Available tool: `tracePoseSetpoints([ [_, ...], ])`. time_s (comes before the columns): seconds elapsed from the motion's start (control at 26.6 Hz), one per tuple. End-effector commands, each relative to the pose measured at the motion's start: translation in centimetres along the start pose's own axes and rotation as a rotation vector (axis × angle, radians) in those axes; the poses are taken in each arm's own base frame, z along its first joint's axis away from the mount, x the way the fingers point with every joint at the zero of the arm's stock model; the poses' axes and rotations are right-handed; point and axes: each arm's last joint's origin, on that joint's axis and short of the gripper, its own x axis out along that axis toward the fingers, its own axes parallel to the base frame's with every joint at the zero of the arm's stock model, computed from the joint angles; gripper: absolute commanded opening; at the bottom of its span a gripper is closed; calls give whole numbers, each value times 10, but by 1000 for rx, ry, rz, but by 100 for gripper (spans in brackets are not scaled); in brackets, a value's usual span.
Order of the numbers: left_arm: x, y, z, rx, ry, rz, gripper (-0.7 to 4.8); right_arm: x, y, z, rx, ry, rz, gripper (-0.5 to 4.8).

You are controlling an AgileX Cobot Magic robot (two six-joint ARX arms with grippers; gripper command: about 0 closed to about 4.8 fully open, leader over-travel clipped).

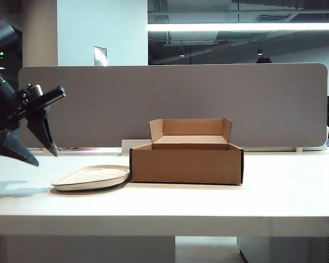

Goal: Pick up the lid and place it into the paper box.

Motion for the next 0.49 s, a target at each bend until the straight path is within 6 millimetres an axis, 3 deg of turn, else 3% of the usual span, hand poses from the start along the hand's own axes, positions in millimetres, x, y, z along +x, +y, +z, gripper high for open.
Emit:
tracePoseSetpoints([
  [0.04,5,1,-6,-30,45,6,206,0,0,-1,-4,-5,-1,-1],
  [0.49,39,-5,-14,2,59,13,213,0,0,-1,-3,-5,3,-1],
])
